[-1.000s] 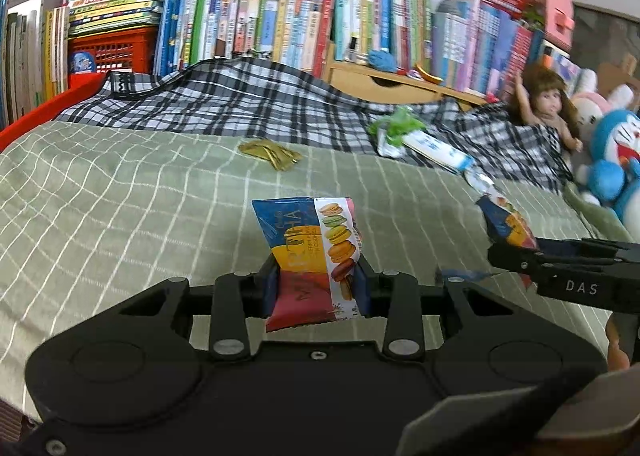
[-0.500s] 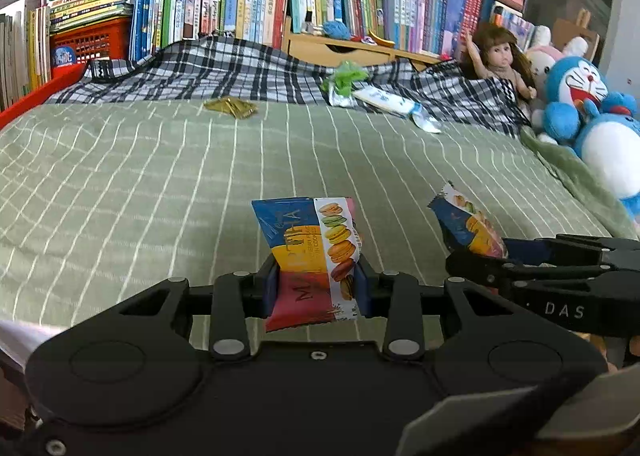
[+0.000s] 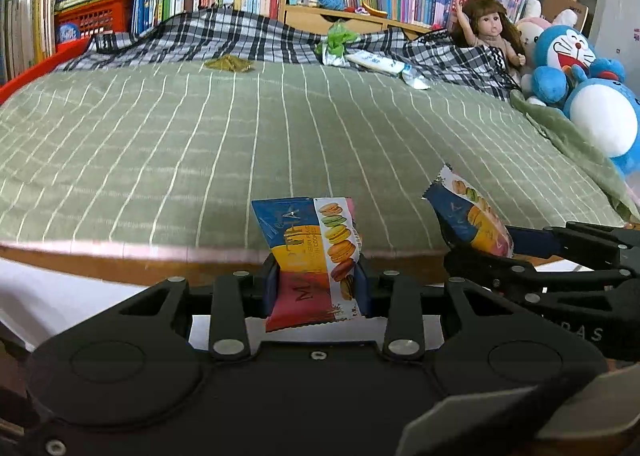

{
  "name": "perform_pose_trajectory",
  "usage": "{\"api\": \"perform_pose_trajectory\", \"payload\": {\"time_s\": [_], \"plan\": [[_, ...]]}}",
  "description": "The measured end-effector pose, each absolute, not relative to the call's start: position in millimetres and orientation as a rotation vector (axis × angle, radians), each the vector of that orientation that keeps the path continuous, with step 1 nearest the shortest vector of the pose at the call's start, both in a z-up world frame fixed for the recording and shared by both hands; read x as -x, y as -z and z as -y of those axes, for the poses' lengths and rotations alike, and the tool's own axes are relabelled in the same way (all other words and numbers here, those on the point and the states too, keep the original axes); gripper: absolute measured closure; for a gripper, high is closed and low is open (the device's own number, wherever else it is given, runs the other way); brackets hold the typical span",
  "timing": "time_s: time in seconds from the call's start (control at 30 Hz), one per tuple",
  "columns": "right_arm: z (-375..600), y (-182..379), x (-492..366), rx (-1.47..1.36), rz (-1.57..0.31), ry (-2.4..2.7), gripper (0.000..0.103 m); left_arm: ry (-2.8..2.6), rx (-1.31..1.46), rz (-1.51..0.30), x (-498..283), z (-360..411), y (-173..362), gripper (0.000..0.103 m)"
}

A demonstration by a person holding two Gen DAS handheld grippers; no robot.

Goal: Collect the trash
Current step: 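Lower both tools into the bin and release wrapper and packet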

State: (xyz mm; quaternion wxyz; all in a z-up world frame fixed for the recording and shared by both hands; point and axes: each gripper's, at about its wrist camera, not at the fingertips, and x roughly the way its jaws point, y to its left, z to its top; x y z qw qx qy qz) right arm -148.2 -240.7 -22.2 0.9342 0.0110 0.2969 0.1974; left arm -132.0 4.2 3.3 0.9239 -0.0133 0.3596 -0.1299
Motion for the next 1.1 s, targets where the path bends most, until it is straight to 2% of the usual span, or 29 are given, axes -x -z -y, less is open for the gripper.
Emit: {"api": "perform_pose_trajectory", "payload": {"time_s": [0.37,1.1], "plan": [[236,51,171,-0.016,-0.688,-0.412,0.045,0.266,0.007,-0.792,155,-5,16,0.068],[236,124,162,-0.090,-0.928,-0.347,0.043,0.240,-0.018,-1.052,140,-1,103,0.066]]}}
